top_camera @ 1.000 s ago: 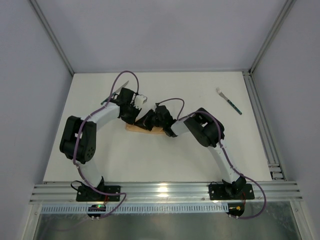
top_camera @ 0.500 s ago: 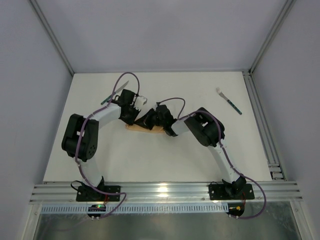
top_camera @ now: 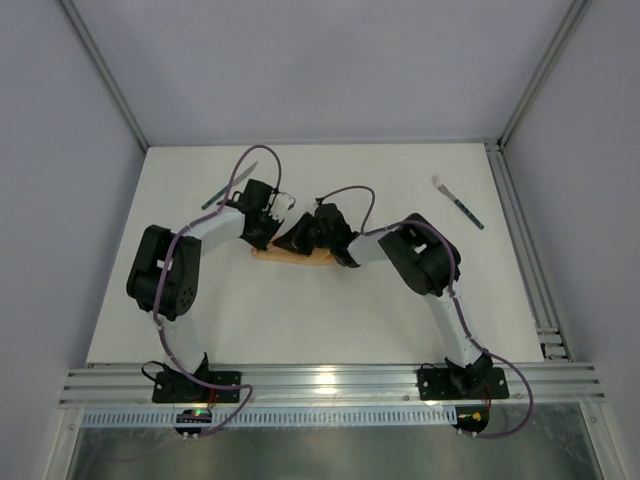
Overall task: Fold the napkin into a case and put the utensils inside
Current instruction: Smooth out the smaller rectangle-folded napkin at the center of the board.
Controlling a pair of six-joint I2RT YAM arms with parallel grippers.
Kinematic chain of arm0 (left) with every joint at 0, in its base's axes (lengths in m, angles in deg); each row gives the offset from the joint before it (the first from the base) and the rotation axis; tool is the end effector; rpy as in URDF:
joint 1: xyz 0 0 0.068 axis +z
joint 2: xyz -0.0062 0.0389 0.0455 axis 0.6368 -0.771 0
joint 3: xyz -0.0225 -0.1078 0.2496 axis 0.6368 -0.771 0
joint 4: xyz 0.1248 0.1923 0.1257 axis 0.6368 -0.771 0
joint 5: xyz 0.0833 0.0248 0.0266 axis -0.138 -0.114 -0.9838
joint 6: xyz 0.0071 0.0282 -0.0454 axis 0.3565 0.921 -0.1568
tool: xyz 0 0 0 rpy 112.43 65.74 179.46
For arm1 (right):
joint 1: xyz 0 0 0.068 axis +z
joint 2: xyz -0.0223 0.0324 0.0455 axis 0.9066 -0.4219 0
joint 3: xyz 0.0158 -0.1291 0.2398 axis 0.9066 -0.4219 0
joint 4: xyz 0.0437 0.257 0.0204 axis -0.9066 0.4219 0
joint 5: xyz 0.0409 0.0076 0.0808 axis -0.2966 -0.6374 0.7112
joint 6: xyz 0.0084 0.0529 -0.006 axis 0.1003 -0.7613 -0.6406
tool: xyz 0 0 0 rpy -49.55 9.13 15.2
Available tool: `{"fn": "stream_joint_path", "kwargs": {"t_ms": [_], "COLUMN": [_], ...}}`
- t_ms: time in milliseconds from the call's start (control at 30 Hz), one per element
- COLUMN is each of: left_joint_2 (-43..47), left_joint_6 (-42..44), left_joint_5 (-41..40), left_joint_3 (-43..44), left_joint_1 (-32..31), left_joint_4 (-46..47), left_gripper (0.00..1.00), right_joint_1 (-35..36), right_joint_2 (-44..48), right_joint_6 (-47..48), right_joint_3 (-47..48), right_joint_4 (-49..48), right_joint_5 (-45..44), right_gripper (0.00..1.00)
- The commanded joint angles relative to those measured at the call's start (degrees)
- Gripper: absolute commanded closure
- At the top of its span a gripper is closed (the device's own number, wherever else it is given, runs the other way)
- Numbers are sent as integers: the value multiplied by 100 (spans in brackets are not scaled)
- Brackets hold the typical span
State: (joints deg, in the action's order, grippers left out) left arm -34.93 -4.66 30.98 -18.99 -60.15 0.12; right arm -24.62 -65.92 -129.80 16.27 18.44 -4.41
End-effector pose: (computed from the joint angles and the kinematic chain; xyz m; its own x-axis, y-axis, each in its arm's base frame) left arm 0.3465 -0.1316 0.1661 -0.7388 0.5165 -0.4329 0.5456 0.8354 0.0657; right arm 0.3505 0.3146 0.0910 -0.8984 0.4211 -0.1245 0.0554 0.3899 0.9192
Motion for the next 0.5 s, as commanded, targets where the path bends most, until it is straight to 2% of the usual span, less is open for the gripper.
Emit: {"fn": "stream_joint_path", "kwargs": {"t_ms": [0, 200, 333, 367, 433, 467], "left_joint_2": [-343, -343, -281, -264, -229, -211], "left_joint_6": [26, -62, -54, -54, -45, -45], "left_joint_5": [-147, -25, -7, 2, 20, 28], "left_joint_3": [-185, -194, -185, -185, -202, -211], "left_joint_1": [30, 56, 56, 56, 56, 56], "left_joint_4": [-83, -65, -83, -83, -83, -74], "left_gripper": [100, 100, 100, 100, 100, 100], "right_joint_1": [-245, -491, -763, -825, -1018, -1097], "right_joint_2": [886, 1590, 2143, 2249, 2600, 2854], "right_joint_6": [918, 1552, 2166, 2612, 3150, 3753], "right_joint_3": [-142, -687, -1092, -1101, -1005, -961], "right_joint_4": [501, 1012, 1232, 1381, 2179, 2817], "right_joint_5": [-243, -50, 361, 459, 530, 469], "right_gripper": [93, 92, 85, 80, 76, 72]}}
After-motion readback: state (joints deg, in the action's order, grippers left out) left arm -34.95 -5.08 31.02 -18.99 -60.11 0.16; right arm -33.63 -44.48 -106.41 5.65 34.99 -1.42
